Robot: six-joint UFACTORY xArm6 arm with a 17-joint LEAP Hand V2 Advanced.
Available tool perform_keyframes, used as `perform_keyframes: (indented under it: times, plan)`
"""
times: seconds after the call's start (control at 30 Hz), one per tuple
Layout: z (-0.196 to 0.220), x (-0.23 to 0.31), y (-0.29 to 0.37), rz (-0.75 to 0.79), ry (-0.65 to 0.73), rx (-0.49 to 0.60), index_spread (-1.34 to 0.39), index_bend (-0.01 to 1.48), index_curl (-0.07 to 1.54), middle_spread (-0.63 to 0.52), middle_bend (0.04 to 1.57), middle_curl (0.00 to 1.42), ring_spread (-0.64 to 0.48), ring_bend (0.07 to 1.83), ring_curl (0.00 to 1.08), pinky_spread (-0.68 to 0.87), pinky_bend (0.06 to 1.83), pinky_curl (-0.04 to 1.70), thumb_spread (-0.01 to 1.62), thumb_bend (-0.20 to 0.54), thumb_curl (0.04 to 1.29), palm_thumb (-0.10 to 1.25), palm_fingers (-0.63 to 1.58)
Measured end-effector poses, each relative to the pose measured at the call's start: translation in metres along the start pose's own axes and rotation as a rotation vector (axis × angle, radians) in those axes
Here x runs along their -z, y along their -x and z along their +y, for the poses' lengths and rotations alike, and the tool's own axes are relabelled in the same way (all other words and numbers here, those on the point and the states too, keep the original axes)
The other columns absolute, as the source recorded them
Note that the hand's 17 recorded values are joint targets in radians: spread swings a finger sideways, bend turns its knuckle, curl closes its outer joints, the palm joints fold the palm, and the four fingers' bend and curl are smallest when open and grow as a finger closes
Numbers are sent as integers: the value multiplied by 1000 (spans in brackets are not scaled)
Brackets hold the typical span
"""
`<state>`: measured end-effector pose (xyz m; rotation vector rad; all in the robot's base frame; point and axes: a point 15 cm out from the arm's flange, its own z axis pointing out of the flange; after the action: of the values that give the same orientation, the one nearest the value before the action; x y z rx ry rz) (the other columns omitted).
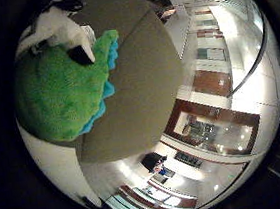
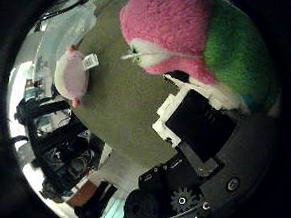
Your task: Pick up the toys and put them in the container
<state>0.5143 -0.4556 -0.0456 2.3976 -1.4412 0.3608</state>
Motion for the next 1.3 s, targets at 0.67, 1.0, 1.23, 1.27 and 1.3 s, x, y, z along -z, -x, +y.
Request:
perform_keyframes:
  times: [0.67,1.0,1.23,1.27,1.3]
  plan:
    - [-1,142,13,-59,20,-48,-246,1100,954,-153,1294,893,-276,1257,950,-173,1411,871,1099,-13,593,1015,1095]
    - [-36,273,56,-133,-75,-27,-245,1106,948,-152,1296,888,-274,1260,951,-173,1397,893,1108,-13,589,1020,1097]
    - [-73,348,133,-169,-163,58,-246,1100,950,-152,1298,886,-272,1262,950,-175,1392,903,1108,-13,593,1026,1095]
    - [-79,356,147,-174,-174,77,-247,1099,951,-152,1298,886,-272,1262,949,-175,1391,904,1107,-13,593,1026,1096]
    - [-85,364,164,-182,-185,96,-247,1098,951,-152,1298,886,-272,1262,949,-175,1391,905,1107,-13,593,1026,1096]
